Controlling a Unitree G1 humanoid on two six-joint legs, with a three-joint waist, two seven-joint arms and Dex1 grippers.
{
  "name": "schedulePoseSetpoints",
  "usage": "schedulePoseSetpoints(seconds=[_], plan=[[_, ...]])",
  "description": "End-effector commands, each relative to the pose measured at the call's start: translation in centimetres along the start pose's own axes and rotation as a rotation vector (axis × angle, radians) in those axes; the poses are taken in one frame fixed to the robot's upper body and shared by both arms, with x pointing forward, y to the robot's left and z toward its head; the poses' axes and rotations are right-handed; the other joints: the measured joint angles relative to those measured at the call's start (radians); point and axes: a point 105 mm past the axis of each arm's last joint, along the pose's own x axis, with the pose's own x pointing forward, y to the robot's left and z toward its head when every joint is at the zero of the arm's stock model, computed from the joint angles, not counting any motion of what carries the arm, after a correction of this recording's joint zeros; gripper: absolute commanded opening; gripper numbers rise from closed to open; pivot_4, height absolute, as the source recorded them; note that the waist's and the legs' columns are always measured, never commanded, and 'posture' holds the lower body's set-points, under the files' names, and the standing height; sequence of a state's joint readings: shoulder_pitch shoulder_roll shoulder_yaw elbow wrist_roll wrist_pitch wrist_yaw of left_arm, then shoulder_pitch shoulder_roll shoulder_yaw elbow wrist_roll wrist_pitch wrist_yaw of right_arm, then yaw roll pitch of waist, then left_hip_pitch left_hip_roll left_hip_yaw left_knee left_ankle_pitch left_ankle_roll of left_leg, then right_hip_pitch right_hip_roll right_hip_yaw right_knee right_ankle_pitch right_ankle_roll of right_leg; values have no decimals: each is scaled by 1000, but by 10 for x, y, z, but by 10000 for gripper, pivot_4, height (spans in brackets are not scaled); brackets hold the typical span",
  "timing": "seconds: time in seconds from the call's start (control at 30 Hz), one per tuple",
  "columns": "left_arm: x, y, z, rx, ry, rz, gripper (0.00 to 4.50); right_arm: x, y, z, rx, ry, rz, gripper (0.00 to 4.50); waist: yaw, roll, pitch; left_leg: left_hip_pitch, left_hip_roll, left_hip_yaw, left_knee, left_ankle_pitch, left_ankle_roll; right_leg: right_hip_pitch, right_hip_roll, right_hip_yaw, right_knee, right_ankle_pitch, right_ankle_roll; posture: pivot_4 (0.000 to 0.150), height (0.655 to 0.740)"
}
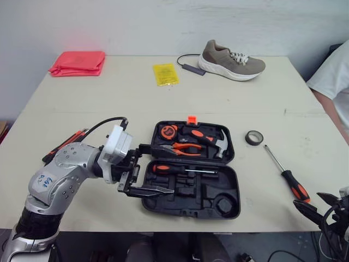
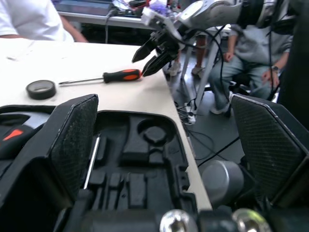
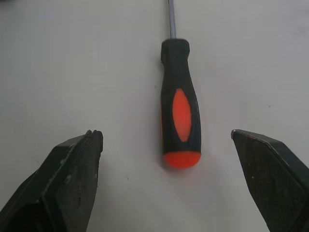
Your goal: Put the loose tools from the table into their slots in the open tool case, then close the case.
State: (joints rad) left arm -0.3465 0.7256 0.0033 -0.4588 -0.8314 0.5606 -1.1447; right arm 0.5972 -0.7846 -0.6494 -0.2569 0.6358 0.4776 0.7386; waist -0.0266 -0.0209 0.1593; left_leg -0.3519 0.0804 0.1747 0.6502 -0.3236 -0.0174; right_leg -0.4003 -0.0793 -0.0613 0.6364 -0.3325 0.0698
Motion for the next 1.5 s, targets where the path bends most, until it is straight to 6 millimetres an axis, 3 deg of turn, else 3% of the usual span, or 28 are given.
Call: schedulePoseSetpoints(seconds=[0.03, 0.4, 0.8, 0.93, 1.07, 1.1, 1.3, 1.43, 1.5], plan=[[4, -7, 6, 21, -3, -49, 44229, 4, -5, -2, -23, 2, 39, 45000, 0, 0, 0, 0, 0, 0, 0, 0, 0, 0, 0, 0, 0, 0, 0, 1500, 7400], [6, -9, 2, 23, 15, -82, 44229, 29, -20, -2, -31, -9, 108, 45000, -1, 0, 1, 1, 1, 0, 3, 0, 0, 2, 0, 0, 0, 0, 0, 1500, 7400], [6, -7, -3, 20, 23, -84, 44229, 45, -16, 2, -49, -25, 158, 45000, -2, -4, 0, 1, 1, 0, 5, 0, 0, 3, 1, 0, 0, 1, 1, 1500, 7400], [6, -7, -5, 23, 26, -85, 45000, 44, -14, 3, -60, -48, 155, 32649, -1, -4, 0, 1, 2, 0, 5, 0, 0, 3, 1, 0, 0, 1, 1, 1500, 7400], [6, -5, -6, 36, 23, -89, 45000, 38, -16, 4, -66, -77, 128, 11813, 0, -4, 1, 1, 2, 0, 5, 0, 0, 3, 1, 0, 0, 1, 1, 1500, 7400], [6, -4, -6, 41, 20, -90, 45000, 36, -17, 4, -66, -85, 119, 10257, 1, -3, 1, 1, 2, 0, 5, 0, 0, 3, 0, 0, 0, 1, 1, 1500, 7400], [9, -1, -4, 46, -9, -74, 45000, 15, -22, 12, -108, -175, 52, 10497, 8, -2, 2, 0, 1, 0, 5, 0, 0, 3, 0, 0, 0, 1, 1, 1500, 7400], [3, 5, -6, 70, -17, -10, 45000, -8, -19, 41, -241, -258, 52, 10497, 8, 3, 3, 0, 1, 0, 5, 0, 0, 3, -1, 0, 0, 1, 2, 1500, 7400], [-2, 8, -11, 98, -2, 17, 45000, -14, -12, 65, -342, -298, 80, 10497, -2, 4, 3, 1, 1, 0, 5, 0, 0, 3, 0, 1, 0, 1, 2, 1500, 7400]])
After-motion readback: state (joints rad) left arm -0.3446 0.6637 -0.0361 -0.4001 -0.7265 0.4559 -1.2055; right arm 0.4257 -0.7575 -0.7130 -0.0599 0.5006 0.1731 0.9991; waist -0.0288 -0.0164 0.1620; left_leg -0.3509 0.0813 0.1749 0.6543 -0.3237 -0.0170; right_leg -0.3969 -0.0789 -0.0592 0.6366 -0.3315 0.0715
